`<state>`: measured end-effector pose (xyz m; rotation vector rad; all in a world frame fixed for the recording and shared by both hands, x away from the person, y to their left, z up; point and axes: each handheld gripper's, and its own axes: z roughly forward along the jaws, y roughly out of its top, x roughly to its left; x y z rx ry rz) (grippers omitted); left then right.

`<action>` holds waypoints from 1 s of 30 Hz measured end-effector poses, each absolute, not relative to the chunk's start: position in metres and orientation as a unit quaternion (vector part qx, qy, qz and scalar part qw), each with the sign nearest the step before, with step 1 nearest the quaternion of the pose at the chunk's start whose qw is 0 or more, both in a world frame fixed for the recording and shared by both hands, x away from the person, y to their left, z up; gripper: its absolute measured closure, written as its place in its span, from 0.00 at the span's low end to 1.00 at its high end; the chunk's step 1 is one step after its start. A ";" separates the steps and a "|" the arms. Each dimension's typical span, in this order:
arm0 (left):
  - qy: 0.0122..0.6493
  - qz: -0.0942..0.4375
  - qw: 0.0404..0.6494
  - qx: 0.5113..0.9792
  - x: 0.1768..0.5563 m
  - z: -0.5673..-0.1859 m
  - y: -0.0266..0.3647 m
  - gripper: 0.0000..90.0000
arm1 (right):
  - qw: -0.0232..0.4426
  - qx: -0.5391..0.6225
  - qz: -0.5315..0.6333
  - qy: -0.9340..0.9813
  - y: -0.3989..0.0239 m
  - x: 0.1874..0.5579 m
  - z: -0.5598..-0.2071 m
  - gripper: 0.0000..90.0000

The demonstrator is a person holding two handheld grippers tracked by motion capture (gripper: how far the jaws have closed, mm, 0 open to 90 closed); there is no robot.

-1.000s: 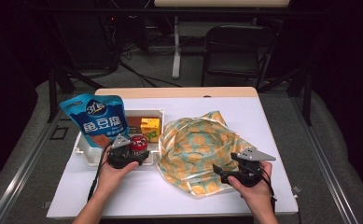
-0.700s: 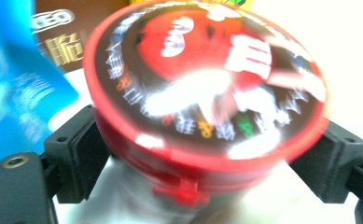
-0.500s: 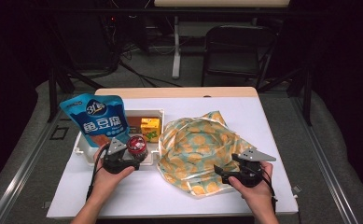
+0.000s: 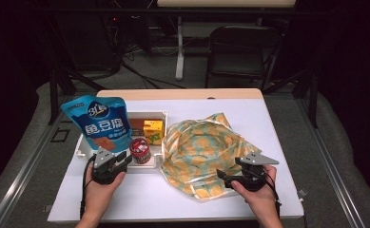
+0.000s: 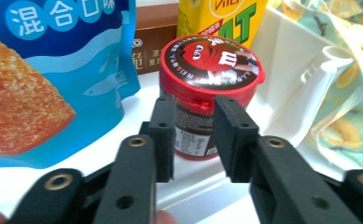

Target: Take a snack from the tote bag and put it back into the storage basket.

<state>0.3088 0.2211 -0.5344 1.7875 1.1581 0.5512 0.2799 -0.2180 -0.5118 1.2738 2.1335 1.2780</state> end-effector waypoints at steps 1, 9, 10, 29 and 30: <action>0.471 0.223 0.452 0.724 0.309 -0.534 0.220 0.80 | 0.173 0.448 0.449 0.753 -0.218 0.280 -0.512 0.16; 0.475 0.214 0.449 0.727 0.312 -0.537 0.215 0.90 | 0.174 0.453 0.450 0.750 -0.220 0.280 -0.513 0.16; 0.475 0.215 0.447 0.727 0.312 -0.537 0.215 0.91 | 0.174 0.453 0.449 0.750 -0.220 0.280 -0.513 0.16; 0.497 0.193 0.472 0.702 0.314 -0.530 0.232 1.00 | 0.174 0.453 0.449 0.750 -0.220 0.279 -0.513 0.16; 0.494 0.196 0.475 0.702 0.313 -0.528 0.231 1.00 | 0.173 0.453 0.451 0.749 -0.220 0.279 -0.513 0.16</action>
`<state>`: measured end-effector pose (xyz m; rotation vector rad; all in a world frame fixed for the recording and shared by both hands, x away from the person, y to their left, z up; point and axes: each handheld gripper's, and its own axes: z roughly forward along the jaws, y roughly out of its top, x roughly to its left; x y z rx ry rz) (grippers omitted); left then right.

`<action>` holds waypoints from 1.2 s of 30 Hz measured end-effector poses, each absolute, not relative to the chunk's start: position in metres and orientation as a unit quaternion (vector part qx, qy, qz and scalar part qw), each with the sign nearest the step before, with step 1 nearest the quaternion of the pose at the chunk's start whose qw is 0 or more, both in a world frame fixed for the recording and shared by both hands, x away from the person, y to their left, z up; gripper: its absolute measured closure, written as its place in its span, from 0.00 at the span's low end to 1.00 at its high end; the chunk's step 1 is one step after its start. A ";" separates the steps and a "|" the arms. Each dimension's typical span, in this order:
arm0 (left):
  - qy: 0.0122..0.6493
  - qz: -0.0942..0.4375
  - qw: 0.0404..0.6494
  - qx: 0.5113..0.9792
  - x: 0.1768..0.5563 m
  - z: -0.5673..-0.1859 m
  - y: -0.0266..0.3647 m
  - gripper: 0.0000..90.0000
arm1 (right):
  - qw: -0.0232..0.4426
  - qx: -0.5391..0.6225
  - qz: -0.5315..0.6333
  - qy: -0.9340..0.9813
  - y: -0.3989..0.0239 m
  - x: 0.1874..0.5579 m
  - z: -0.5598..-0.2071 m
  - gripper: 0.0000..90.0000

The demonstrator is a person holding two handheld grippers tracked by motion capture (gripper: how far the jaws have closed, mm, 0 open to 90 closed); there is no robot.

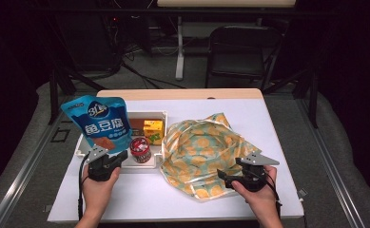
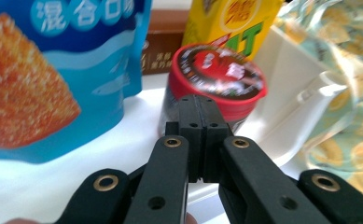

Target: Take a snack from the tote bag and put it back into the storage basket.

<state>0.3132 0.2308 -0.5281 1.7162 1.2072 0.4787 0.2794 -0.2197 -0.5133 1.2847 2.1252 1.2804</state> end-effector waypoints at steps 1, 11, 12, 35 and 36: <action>0.493 0.199 0.477 0.700 0.313 -0.526 0.229 1.00 | 0.174 0.453 0.450 0.750 -0.220 0.280 -0.513 0.17; 0.526 0.195 0.459 0.689 0.346 -0.526 0.232 1.00 | 0.174 0.456 0.448 0.749 -0.221 0.280 -0.514 0.17; 0.528 0.192 0.458 0.689 0.349 -0.527 0.232 1.00 | 0.173 0.457 0.449 0.748 -0.221 0.280 -0.514 0.17; 0.506 0.188 0.477 0.694 0.353 -0.534 0.213 1.00 | 0.178 0.458 0.447 0.748 -0.221 0.278 -0.515 0.17; 0.504 0.188 0.478 0.695 0.348 -0.534 0.214 1.00 | 0.179 0.456 0.449 0.747 -0.221 0.278 -0.515 0.17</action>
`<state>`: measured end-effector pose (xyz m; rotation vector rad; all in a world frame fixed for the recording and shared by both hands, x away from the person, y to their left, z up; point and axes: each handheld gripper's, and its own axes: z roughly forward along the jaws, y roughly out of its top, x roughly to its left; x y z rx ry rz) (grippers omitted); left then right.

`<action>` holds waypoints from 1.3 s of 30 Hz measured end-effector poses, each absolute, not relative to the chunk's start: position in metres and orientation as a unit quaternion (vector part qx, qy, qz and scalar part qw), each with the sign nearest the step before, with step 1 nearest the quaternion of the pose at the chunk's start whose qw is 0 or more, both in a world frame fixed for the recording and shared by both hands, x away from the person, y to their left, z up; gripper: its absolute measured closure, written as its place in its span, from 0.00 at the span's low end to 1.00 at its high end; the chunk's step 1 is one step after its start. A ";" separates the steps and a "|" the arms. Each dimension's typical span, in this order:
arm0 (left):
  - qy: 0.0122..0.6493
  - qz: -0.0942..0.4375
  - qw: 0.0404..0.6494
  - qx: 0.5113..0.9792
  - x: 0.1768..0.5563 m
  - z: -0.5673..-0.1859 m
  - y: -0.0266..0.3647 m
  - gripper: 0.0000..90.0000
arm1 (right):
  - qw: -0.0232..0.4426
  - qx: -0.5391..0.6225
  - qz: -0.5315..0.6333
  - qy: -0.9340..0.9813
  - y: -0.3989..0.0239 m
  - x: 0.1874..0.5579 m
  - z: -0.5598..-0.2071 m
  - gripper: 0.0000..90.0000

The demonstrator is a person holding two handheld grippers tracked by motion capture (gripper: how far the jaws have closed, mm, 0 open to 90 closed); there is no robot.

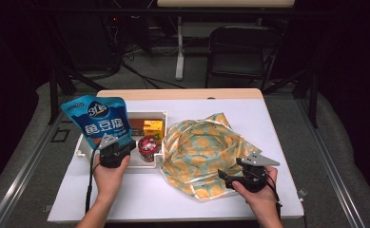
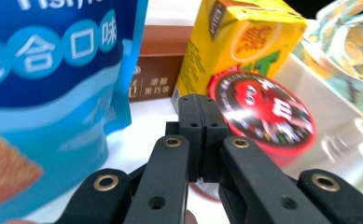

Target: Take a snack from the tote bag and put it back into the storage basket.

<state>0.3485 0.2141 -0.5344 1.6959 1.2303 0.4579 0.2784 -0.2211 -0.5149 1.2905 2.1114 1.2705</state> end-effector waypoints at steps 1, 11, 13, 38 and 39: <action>0.502 0.187 0.478 0.696 0.344 -0.535 0.215 1.00 | 0.181 0.456 0.450 0.746 -0.222 0.278 -0.515 0.17; 0.472 0.172 0.479 0.720 0.316 -0.537 0.190 1.00 | 0.192 0.452 0.458 0.741 -0.221 0.276 -0.511 0.17; 0.476 0.174 0.474 0.720 0.319 -0.538 0.189 1.00 | 0.193 0.453 0.458 0.740 -0.221 0.276 -0.511 0.17; 0.548 0.176 0.472 0.668 0.362 -0.543 0.226 1.00 | 0.189 0.454 0.451 0.744 -0.220 0.277 -0.515 0.17; 0.548 0.179 0.470 0.668 0.362 -0.544 0.224 1.00 | 0.190 0.454 0.451 0.744 -0.220 0.277 -0.515 0.17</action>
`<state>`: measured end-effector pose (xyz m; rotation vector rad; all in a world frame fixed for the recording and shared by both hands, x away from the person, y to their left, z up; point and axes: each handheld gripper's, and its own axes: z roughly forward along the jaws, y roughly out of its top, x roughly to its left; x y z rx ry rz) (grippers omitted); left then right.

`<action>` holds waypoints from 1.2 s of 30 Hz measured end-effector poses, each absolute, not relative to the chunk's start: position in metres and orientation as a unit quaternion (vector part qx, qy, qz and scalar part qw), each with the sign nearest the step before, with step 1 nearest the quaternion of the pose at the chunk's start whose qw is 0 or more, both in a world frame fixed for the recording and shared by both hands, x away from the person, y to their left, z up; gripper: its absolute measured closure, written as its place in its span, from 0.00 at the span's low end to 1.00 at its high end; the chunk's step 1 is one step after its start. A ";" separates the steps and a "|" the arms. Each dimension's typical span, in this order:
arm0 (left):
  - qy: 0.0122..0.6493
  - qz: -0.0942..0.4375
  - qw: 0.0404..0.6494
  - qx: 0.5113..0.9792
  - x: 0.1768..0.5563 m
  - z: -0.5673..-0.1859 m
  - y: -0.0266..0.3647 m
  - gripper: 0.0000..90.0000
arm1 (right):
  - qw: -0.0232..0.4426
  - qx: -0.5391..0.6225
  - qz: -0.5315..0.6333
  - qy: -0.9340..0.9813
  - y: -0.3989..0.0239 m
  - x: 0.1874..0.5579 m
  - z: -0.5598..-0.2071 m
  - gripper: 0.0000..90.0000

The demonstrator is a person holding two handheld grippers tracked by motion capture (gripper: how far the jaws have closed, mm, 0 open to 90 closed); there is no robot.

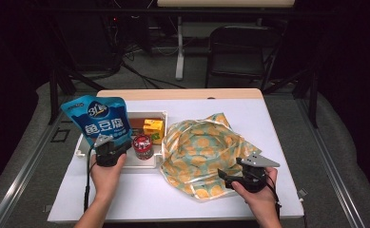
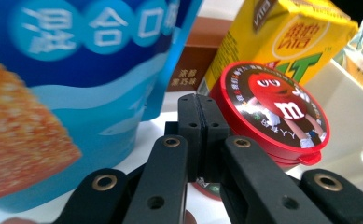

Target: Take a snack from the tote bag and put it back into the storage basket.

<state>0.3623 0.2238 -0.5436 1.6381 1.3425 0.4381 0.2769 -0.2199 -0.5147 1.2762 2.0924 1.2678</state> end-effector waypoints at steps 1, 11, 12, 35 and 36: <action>0.547 0.176 0.469 0.670 0.363 -0.544 0.223 1.00 | 0.189 0.454 0.451 0.745 -0.220 0.277 -0.515 0.17; 0.542 0.161 0.471 0.677 0.364 -0.546 0.203 1.00 | 0.188 0.454 0.450 0.746 -0.220 0.277 -0.515 0.17; 0.541 0.162 0.475 0.675 0.364 -0.547 0.201 1.00 | 0.188 0.453 0.450 0.746 -0.220 0.277 -0.515 0.17; 0.508 0.183 0.476 0.694 0.341 -0.544 0.207 0.74 | 0.194 0.450 0.456 0.743 -0.222 0.275 -0.514 0.17; 0.504 0.180 0.479 0.696 0.339 -0.543 0.209 0.66 | 0.194 0.451 0.457 0.741 -0.223 0.275 -0.513 0.17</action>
